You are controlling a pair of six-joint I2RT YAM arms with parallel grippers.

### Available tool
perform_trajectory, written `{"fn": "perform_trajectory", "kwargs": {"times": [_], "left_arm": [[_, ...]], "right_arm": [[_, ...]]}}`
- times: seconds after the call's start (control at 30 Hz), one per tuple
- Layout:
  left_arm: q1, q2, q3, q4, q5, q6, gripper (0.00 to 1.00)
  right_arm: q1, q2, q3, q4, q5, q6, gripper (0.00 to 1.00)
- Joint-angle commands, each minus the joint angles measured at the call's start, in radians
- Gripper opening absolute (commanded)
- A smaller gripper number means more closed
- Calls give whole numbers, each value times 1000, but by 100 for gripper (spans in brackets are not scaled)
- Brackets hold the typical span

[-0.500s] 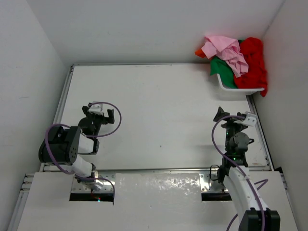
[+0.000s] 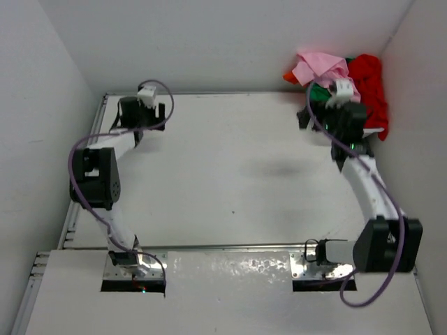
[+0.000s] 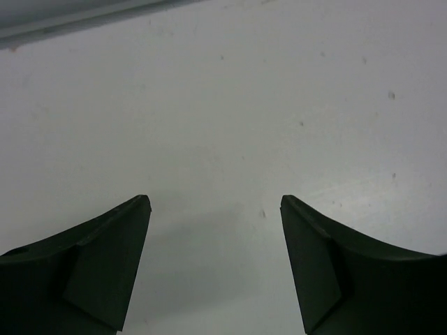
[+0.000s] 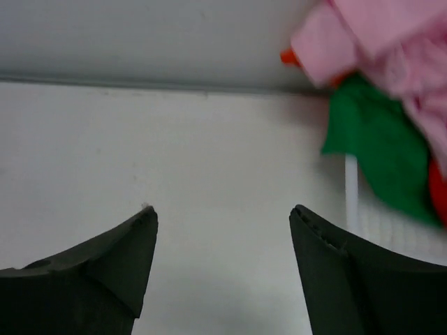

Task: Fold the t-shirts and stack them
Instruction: Grab crumpled tshirt from bin with the right arm

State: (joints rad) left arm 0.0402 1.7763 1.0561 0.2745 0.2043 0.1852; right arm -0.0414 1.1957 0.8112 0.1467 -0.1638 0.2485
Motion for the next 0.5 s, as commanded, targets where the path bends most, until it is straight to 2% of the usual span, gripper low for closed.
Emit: {"fn": "perform_trajectory", "kwargs": {"times": [0.0, 0.03, 0.07, 0.1, 0.13, 0.17, 0.2, 0.27, 0.3, 0.37, 0.47], "left_arm": [[12, 115, 637, -754, 20, 111, 73], [9, 144, 680, -849, 15, 149, 73], [9, 149, 723, -871, -2, 158, 73], [9, 146, 723, -879, -8, 166, 73], [9, 131, 716, -877, -9, 183, 73], [7, 121, 687, -870, -14, 184, 73], [6, 104, 670, -861, -17, 181, 73], [3, 98, 656, -859, -5, 178, 73], [1, 98, 656, -863, 6, 178, 73], [0, 100, 659, -874, 12, 168, 73], [0, 100, 665, -879, 0, 152, 73]], "right_arm": [[0, 304, 533, -384, -226, -169, 69], [-2, 386, 803, -450, -186, -167, 44], [-5, 468, 932, -545, -159, -154, 14], [-11, 614, 1035, -565, -131, -140, 8], [-15, 681, 1200, -570, -68, -120, 10], [-23, 746, 1270, -553, -37, -62, 63], [-44, 806, 1322, -532, -11, -23, 75], [-77, 945, 1414, -410, -19, 75, 77], [-110, 976, 1421, -348, -25, 195, 89], [-139, 1053, 1410, -175, 2, 338, 99], [-167, 1161, 1473, -81, 99, 370, 99]]}}
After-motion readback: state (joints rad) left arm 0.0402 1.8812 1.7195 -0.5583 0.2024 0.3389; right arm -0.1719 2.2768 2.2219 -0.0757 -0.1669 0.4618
